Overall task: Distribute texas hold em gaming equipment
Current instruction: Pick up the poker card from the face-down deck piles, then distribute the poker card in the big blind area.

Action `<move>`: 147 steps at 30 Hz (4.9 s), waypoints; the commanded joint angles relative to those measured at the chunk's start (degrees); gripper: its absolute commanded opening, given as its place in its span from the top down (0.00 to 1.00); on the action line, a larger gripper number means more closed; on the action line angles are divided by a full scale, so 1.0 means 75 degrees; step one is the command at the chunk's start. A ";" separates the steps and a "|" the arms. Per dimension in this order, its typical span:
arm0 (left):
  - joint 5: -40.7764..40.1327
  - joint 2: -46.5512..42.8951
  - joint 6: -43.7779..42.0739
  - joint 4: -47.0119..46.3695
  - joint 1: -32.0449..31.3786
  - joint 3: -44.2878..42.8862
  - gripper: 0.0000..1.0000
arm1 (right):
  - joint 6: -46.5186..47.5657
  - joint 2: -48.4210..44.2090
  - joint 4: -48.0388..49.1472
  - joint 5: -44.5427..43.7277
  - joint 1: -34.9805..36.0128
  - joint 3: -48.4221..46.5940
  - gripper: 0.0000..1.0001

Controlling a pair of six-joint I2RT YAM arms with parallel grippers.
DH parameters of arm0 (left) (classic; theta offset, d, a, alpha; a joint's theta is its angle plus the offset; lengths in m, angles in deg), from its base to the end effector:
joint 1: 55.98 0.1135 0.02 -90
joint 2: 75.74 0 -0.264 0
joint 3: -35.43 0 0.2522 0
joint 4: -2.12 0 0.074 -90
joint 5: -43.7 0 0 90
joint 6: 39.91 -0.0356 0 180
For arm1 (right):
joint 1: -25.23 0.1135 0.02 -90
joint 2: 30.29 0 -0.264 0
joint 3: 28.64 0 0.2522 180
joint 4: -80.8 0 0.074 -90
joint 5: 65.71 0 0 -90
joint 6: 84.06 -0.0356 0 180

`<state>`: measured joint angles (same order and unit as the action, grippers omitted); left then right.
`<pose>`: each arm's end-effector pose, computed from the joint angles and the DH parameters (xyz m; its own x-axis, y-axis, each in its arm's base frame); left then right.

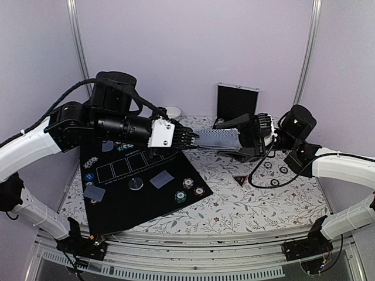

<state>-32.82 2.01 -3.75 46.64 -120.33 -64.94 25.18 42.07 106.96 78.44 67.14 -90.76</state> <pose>0.1213 -0.2718 0.4280 0.6881 0.3808 -0.6177 0.7028 -0.1381 0.6978 0.1886 0.2081 0.3463 0.5128 0.2009 -0.8347 -0.8498 -0.0197 -0.5268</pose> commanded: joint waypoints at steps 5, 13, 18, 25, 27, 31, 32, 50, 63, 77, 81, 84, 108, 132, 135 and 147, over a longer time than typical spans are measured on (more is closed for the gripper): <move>0.0044 -0.0133 0.0031 0.0054 -0.0110 0.0017 0.74 | -0.0037 -0.0173 0.0186 -0.0013 -0.0058 -0.0197 0.40; 0.0123 -0.0049 0.0030 0.0269 -0.0106 -0.0015 0.55 | -0.0046 -0.0191 0.0173 -0.0023 -0.0067 -0.0207 0.40; -0.0003 -0.0008 0.0037 0.0284 -0.0110 -0.0041 0.59 | -0.0046 -0.0170 0.0184 -0.0003 -0.0060 -0.0213 0.40; -0.0103 -0.0202 -0.0009 -0.0034 -0.0110 0.0116 0.73 | -0.0046 -0.0157 0.0185 0.0002 -0.0068 -0.0222 0.40; -0.0169 -0.0166 -0.0033 -0.0035 -0.0113 0.0099 0.76 | -0.0045 -0.0155 0.0185 0.0016 -0.0063 -0.0231 0.40; -0.0292 -0.0139 -0.0096 -0.0027 -0.0114 0.0122 0.85 | -0.0042 -0.0196 0.0185 0.0000 -0.0060 -0.0213 0.40; -0.0287 -0.0139 -0.0088 -0.0034 -0.0111 0.0113 0.87 | -0.0045 -0.0202 0.0175 -0.0010 -0.0064 -0.0205 0.40; -0.0506 -0.0323 -0.0404 -0.1211 -0.0573 0.0337 1.00 | -0.0035 -0.0189 0.0249 -0.0129 -0.0059 -0.0201 0.40; -0.1391 -0.0748 -0.0096 -0.3588 -0.0729 0.0764 1.00 | -0.0012 -0.0224 0.0290 -0.0182 -0.0067 -0.0156 0.40; -0.6608 0.0107 0.1687 -0.3699 0.1266 -0.0816 1.00 | -0.0032 -0.0260 0.0323 -0.0140 -0.0080 -0.0168 0.40; -0.7243 0.0497 0.3067 -0.2449 0.2588 -0.1293 1.00 | -0.0037 -0.0285 0.0314 -0.0132 -0.0070 -0.0168 0.40; -0.7524 0.0911 0.4067 -0.1346 0.3463 -0.1652 1.00 | -0.0058 -0.0296 0.0319 -0.0136 -0.0073 -0.0175 0.40; -0.6692 0.5191 0.7117 0.2149 0.6933 -0.2306 1.00 | -0.0071 -0.0424 0.0324 -0.0180 -0.0076 -0.0052 0.40; -0.7957 0.6041 0.7262 0.0674 0.6640 -0.1001 1.00 | -0.0103 -0.0460 0.0326 -0.0158 -0.0105 -0.0016 0.40; -0.7945 0.6150 0.7227 0.0639 0.6605 -0.1087 1.00 | -0.0093 -0.0472 0.0326 -0.0147 -0.0120 -0.0009 0.40; -0.7757 0.6450 0.7221 0.0601 0.6539 -0.1032 1.00 | -0.0094 -0.0484 0.0326 -0.0140 -0.0131 0.0013 0.40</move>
<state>-91.64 49.11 50.56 52.54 -70.61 -71.84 25.01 39.84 108.23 77.57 66.42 -90.76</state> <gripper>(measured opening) 0.007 0.601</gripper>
